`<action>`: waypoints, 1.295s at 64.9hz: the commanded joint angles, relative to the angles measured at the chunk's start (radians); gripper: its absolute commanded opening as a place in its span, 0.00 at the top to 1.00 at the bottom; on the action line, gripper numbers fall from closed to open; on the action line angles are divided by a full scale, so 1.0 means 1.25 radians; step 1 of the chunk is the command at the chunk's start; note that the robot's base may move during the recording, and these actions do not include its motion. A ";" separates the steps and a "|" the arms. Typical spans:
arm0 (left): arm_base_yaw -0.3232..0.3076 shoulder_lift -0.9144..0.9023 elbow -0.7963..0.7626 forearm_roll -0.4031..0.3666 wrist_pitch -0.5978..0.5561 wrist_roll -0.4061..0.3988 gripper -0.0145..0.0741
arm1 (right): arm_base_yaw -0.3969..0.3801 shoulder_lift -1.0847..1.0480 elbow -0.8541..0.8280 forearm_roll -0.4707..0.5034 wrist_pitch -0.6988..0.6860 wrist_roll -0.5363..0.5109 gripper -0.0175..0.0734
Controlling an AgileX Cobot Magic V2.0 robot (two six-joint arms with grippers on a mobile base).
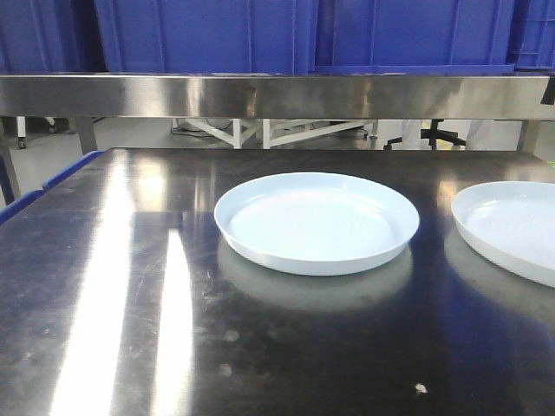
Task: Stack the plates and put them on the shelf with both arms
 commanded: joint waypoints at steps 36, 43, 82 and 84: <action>0.002 -0.004 -0.023 -0.001 -0.072 -0.007 0.73 | 0.000 -0.018 -0.030 0.017 -0.021 -0.008 0.46; 0.002 -0.004 -0.023 -0.001 -0.072 -0.007 0.73 | 0.000 -0.018 -0.030 0.023 0.002 -0.008 0.74; 0.002 -0.004 -0.023 -0.001 -0.072 -0.007 0.73 | 0.000 -0.017 -0.030 0.033 0.114 -0.008 0.27; 0.002 -0.004 -0.023 -0.001 -0.072 -0.007 0.73 | 0.000 -0.015 -0.030 0.033 0.114 -0.008 0.27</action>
